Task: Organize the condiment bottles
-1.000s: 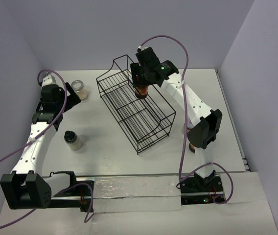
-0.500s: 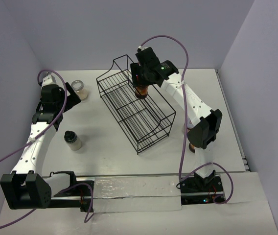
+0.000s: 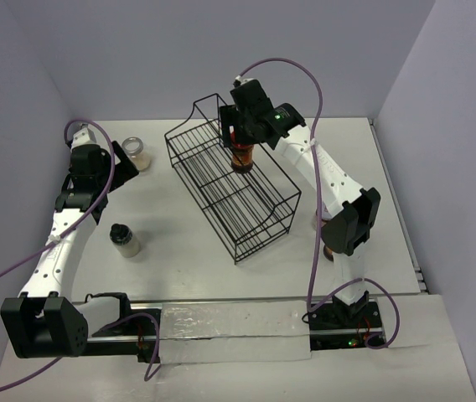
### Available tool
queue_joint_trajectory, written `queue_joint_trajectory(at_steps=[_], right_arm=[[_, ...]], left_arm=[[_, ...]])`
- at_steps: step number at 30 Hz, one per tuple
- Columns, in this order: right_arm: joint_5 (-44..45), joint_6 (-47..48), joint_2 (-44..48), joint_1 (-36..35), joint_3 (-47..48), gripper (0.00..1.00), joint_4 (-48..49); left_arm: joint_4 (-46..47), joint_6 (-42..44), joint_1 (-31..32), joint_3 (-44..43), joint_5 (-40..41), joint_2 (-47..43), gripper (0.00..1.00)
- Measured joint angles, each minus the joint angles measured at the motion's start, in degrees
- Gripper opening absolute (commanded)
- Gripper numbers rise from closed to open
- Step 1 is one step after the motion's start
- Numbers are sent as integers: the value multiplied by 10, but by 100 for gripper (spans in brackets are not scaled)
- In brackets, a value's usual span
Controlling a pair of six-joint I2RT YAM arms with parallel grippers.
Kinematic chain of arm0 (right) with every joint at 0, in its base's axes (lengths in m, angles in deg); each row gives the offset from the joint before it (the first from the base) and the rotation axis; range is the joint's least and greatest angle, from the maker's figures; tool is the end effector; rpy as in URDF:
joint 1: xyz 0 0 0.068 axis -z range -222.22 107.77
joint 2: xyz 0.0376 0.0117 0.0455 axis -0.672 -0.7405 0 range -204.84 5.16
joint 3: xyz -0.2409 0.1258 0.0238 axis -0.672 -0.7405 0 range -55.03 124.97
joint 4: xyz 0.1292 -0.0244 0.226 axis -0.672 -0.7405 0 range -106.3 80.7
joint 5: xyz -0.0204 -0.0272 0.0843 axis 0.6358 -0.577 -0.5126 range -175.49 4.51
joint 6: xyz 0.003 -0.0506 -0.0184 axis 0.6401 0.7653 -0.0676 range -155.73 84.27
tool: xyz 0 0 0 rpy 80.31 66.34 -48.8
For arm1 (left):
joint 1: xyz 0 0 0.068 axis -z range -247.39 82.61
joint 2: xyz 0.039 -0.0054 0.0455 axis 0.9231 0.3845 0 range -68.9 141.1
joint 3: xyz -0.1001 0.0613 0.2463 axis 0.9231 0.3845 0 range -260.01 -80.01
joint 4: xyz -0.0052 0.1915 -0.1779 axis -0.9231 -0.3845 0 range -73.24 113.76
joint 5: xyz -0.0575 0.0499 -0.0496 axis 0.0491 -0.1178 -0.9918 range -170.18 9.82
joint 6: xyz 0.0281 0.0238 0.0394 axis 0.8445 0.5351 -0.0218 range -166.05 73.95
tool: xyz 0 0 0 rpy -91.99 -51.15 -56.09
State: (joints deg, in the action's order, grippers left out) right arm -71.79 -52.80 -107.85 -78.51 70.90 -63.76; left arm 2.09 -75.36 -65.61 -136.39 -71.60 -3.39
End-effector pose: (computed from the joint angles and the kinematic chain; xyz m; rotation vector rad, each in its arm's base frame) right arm 0.3514 0.2477 0.3977 -0.2586 2.2655 0.2157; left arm 0.2557 -0.0026 0.3183 -0.5876 2.0225 -0.1683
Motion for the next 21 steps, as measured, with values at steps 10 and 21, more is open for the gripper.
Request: queue_joint_trajectory(at_steps=[10,21], right_arm=[[9,0,3,-3,2,86,0],[101,0,121,4,-9,92,4]], left_arm=[[0,0,0,0,0,0,99],[0,0,0,0,0,0,99]])
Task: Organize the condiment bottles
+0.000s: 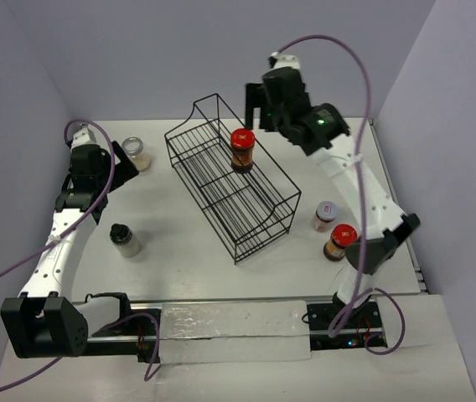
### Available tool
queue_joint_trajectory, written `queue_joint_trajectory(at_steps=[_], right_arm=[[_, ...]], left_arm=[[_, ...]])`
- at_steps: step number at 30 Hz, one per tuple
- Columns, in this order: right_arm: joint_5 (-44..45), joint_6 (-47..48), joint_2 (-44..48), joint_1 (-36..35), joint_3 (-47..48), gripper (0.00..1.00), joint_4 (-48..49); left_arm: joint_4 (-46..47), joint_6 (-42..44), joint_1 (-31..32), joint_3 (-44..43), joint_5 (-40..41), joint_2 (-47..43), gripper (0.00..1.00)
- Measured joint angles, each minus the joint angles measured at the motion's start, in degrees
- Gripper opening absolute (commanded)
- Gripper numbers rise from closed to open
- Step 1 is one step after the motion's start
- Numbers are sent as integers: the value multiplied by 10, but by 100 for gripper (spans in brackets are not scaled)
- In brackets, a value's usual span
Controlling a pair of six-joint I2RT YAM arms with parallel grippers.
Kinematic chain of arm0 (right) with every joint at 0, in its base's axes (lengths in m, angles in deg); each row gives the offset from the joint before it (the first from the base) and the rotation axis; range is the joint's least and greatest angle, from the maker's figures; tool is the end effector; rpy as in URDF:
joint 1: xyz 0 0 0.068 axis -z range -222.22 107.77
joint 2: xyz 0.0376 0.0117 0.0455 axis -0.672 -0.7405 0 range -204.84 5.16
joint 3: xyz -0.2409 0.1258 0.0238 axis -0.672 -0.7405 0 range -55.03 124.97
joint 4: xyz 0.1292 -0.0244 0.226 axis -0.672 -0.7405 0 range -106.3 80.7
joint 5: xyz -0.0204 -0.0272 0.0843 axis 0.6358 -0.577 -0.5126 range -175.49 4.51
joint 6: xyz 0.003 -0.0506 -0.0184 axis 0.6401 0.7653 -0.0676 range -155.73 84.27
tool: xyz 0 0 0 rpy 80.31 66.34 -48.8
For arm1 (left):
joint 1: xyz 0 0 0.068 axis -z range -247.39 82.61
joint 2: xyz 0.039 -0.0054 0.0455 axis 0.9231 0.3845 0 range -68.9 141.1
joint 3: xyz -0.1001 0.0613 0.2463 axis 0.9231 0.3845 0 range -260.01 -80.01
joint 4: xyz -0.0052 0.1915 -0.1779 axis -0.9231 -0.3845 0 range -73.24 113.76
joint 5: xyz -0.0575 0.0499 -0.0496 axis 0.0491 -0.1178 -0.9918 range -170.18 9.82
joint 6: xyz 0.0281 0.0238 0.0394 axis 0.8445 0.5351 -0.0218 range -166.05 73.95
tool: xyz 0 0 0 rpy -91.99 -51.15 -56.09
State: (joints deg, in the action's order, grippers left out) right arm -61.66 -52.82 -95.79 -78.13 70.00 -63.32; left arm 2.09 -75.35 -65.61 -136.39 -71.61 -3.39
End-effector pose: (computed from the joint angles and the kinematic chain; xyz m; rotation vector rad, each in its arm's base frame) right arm 0.3013 0.2006 0.4742 -0.0877 2.0461 0.1404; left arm 0.2557 -0.0026 0.3183 -0.5874 2.0226 -0.1684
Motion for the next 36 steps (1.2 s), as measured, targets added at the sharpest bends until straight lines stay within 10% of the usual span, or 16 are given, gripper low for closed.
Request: queue_joint_trajectory(at_steps=[16,36], right_arm=[[-65,-113,430,337,-625,94,92],[-46,-246,501,337,-749,100,26]], left_arm=[[0,0,1,0,-9,7,99],[-1,0,1,0,-16,20,99]])
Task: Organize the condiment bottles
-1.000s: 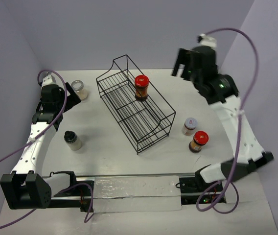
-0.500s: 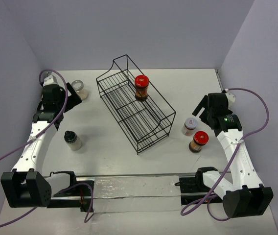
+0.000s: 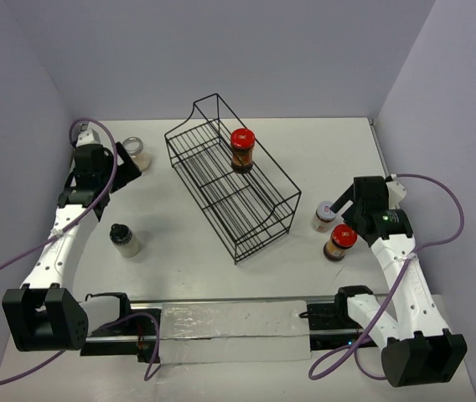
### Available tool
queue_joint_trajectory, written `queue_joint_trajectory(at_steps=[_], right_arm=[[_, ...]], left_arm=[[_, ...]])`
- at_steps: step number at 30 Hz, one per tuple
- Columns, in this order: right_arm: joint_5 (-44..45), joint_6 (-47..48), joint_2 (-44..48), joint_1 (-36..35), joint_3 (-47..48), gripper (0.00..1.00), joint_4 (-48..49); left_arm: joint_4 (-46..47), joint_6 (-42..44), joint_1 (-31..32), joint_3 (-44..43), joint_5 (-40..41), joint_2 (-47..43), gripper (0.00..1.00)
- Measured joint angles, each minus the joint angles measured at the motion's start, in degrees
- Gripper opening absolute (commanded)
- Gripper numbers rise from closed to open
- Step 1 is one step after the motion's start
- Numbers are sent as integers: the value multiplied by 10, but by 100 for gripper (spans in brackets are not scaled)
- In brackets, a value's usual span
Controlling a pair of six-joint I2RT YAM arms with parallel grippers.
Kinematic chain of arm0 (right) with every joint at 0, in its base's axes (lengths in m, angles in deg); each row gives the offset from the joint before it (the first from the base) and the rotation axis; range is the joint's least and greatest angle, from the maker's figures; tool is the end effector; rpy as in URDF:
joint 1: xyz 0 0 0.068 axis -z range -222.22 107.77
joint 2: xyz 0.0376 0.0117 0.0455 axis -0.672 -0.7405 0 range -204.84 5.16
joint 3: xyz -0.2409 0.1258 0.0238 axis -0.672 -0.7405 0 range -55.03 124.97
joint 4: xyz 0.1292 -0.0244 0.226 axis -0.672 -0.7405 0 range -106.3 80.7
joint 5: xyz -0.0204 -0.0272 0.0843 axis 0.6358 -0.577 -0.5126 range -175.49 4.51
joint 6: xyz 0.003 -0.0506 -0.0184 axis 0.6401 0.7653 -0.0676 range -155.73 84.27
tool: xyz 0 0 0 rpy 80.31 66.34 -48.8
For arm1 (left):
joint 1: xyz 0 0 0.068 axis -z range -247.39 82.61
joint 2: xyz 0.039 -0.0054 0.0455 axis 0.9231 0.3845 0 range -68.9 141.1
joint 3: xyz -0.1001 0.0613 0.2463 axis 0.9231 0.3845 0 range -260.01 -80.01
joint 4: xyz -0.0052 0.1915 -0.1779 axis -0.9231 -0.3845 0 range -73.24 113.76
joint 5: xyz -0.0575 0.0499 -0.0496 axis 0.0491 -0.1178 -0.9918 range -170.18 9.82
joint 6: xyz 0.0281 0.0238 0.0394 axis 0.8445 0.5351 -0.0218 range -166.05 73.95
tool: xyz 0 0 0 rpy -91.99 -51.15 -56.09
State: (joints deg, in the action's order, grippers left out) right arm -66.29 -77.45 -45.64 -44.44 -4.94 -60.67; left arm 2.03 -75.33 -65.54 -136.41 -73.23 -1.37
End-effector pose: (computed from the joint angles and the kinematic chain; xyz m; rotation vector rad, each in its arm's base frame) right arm 0.1653 -0.0052 0.2902 0.9457 2.2195 -0.0682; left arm 0.2628 -0.0041 0.3098 -0.5771 2.0663 -0.1879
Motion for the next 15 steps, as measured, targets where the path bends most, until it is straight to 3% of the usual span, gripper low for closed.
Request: queue_joint_trajectory(at_steps=[15], right_arm=[[-9,-36,2,0,-12,100,-58]], left_arm=[[0,0,0,0,-4,6,99]])
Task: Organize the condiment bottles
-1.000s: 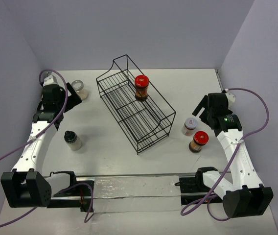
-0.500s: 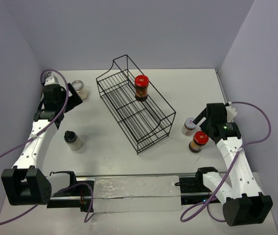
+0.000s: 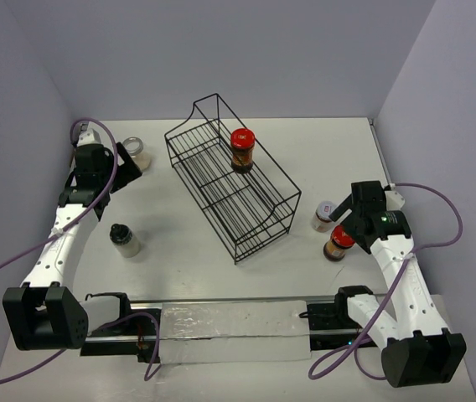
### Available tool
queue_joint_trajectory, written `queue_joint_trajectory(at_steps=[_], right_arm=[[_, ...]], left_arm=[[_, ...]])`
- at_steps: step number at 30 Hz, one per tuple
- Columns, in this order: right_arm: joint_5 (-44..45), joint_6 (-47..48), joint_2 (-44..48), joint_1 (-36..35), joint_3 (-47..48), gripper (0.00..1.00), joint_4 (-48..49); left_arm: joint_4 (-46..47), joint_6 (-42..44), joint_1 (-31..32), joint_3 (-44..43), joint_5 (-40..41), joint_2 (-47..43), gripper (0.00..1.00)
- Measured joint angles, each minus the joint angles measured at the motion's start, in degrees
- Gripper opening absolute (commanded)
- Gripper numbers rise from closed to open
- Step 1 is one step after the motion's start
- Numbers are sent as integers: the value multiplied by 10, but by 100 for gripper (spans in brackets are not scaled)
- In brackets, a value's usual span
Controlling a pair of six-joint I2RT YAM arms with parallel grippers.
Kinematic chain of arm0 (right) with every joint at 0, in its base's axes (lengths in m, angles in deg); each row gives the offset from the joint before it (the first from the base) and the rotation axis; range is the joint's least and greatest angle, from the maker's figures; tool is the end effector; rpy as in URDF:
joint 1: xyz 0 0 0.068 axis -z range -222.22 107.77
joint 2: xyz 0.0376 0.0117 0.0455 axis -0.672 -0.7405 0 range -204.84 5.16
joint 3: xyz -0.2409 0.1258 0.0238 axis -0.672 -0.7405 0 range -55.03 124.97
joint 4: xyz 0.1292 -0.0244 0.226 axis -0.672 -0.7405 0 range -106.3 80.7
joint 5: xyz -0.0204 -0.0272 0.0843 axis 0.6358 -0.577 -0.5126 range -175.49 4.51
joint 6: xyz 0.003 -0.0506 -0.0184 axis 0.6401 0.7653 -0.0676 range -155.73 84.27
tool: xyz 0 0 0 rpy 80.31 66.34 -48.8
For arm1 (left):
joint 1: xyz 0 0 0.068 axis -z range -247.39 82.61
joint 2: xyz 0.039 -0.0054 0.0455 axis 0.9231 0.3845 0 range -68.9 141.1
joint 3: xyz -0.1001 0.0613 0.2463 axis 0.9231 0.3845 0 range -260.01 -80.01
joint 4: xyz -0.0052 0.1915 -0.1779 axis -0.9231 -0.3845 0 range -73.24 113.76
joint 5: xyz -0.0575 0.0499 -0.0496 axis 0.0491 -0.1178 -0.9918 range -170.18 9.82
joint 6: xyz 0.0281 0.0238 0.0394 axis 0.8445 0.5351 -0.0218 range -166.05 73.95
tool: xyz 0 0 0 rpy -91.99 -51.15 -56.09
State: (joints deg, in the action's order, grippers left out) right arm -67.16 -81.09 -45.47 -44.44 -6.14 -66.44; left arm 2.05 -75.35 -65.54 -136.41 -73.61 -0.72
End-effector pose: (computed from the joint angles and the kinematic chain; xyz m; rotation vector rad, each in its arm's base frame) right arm 0.1552 -0.0051 0.2779 1.0316 2.3013 -0.0890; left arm 0.2650 -0.0044 0.3070 -0.5760 2.0788 -0.1919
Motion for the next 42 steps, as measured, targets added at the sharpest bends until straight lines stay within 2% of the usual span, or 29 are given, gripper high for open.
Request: queue_joint_trajectory(at_steps=[9,14,20,23,25,26,29,35,42], right_arm=[[-26,-7,-4,0,-38,100,5],[-29,-9,-12,0,-47,88,11],[-30,-11,-10,0,-51,61,18],[-29,-10,-7,0,-52,41,17],[-29,-10,-5,0,-52,35,17],[-29,-9,-4,0,-52,26,16],[-29,-5,2,0,-52,10,12],[-25,19,8,0,0,9,-21],[-31,72,-32,0,161,9,-41]], left_arm=[[0,0,0,0,0,0,99],[0,0,0,0,0,0,99],[0,0,0,0,0,0,100],[0,0,0,0,0,0,99],[0,0,0,0,0,0,100],[0,0,0,0,0,0,100],[0,0,0,0,0,0,100],[0,0,0,0,0,0,100],[0,0,0,0,0,0,100]])
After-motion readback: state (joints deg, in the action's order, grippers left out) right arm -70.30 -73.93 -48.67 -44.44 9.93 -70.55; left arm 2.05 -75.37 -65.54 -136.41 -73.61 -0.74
